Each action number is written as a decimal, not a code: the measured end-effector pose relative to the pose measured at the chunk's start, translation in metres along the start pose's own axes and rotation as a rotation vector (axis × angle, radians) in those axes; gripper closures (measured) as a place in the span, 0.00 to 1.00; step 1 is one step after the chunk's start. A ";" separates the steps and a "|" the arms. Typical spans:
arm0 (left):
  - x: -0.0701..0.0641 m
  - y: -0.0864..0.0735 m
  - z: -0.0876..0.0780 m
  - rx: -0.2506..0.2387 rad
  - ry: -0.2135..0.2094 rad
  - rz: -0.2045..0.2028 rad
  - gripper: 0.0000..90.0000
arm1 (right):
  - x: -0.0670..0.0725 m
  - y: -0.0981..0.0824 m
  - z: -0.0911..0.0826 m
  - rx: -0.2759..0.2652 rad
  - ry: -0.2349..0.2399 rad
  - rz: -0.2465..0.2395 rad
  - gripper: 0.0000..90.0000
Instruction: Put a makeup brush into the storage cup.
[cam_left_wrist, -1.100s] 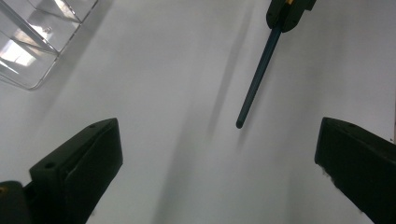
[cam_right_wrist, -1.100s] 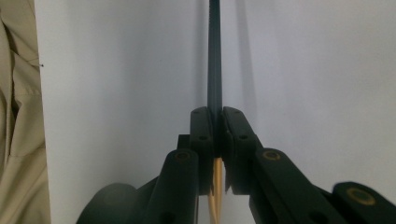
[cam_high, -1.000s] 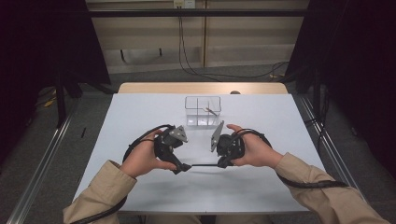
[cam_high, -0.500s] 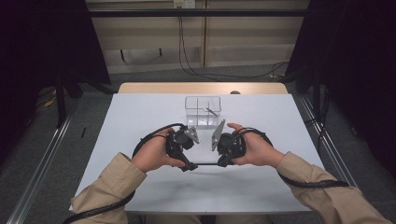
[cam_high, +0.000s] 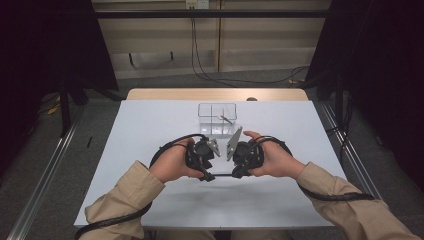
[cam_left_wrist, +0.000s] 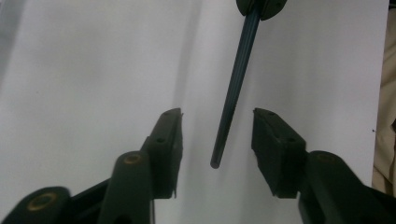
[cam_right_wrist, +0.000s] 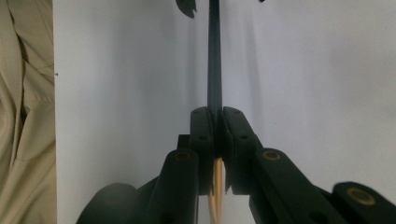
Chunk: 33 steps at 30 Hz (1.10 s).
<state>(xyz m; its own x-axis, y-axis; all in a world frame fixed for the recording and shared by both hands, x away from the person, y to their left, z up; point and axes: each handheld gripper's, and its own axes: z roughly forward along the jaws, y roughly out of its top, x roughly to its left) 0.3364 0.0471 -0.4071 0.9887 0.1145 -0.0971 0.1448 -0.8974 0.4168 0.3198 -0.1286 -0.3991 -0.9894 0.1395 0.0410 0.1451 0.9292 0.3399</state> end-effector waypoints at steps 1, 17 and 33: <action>0.000 0.000 0.000 -0.003 -0.004 -0.006 0.67 | 0.000 0.000 0.000 -0.006 0.004 -0.003 0.93; -0.002 0.004 0.004 -0.014 -0.032 -0.030 0.98 | 0.002 0.003 -0.002 -0.050 0.006 -0.049 0.93; 0.000 -0.001 0.007 -0.030 -0.060 -0.007 0.76 | 0.001 -0.001 -0.007 -0.063 -0.002 -0.023 0.93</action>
<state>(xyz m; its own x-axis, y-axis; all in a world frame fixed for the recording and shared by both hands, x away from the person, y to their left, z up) 0.3358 0.0445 -0.4141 0.9836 0.0939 -0.1538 0.1536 -0.8833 0.4429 0.3191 -0.1320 -0.3928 -0.9924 0.1192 0.0311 0.1216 0.9087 0.3993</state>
